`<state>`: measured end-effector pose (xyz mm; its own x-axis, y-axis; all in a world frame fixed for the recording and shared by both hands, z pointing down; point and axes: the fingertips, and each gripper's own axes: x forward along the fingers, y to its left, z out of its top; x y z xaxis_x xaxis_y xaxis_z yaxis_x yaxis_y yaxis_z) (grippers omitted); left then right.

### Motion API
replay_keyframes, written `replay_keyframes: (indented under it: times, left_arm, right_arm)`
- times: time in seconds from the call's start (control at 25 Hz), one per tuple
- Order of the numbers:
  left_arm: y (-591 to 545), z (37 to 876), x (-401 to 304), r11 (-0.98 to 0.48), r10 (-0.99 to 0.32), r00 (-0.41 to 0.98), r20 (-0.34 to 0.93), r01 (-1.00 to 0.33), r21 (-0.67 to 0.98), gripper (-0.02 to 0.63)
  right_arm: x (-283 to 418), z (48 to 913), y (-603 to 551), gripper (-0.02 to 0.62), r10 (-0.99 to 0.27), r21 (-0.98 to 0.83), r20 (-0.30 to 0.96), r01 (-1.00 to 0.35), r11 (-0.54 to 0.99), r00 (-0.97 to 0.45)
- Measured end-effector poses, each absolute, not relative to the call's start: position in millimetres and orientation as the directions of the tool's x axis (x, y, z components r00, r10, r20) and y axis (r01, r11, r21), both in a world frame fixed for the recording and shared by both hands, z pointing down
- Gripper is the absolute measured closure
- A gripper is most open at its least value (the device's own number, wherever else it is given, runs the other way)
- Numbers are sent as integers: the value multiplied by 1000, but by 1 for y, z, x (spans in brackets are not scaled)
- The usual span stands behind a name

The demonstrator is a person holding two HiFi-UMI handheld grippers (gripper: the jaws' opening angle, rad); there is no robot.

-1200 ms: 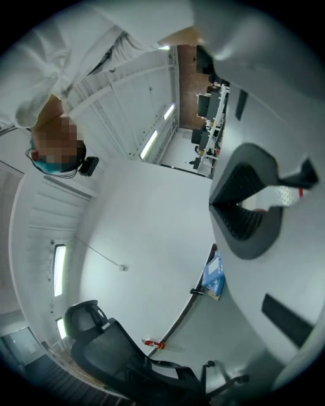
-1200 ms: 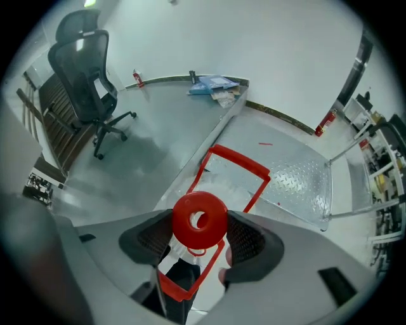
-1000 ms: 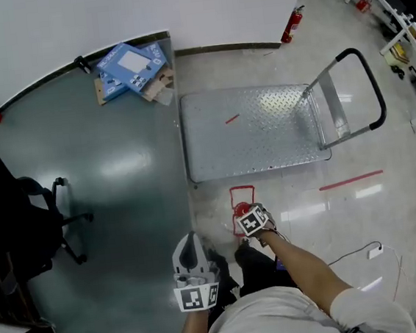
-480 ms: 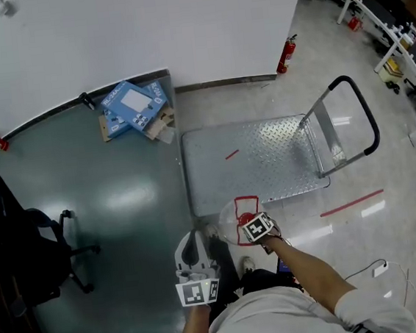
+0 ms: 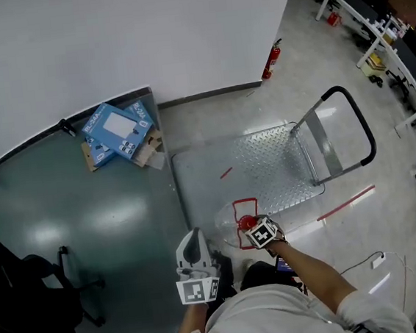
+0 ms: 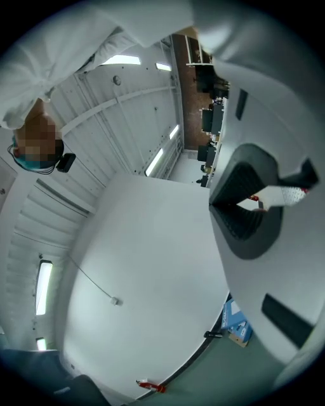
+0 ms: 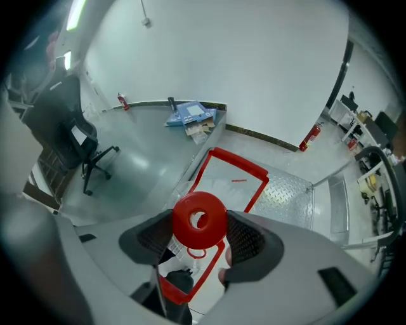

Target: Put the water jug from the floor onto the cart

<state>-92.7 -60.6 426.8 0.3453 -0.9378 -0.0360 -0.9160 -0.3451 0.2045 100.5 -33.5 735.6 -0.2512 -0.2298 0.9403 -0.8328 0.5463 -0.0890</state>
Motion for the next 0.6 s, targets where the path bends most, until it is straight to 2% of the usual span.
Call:
replay_keyframes:
  times: [0.6]
  left_arm:
    - [-134,452,-88,-287,-952,302,44,-935,209,603]
  right_arm:
    - [95,774,-143,322,-236,-108,938,-863,494,-253]
